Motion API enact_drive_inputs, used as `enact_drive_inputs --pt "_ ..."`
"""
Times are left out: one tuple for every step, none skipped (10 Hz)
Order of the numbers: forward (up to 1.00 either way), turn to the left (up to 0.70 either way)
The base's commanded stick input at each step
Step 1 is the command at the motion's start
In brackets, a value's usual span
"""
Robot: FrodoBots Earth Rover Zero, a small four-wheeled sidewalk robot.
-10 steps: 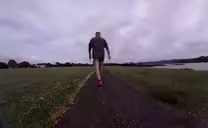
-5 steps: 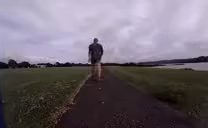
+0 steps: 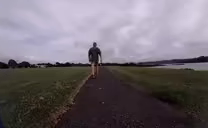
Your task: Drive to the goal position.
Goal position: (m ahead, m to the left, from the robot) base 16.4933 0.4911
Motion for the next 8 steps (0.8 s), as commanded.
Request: enact_drive_inputs --pt "0.45 0.0" --pt "0.45 0.0" --pt "0.45 0.0" --pt "0.45 0.0" --pt "0.45 0.0" --pt "0.45 -0.25" --pt "0.45 -0.27" --pt "0.45 -0.27"
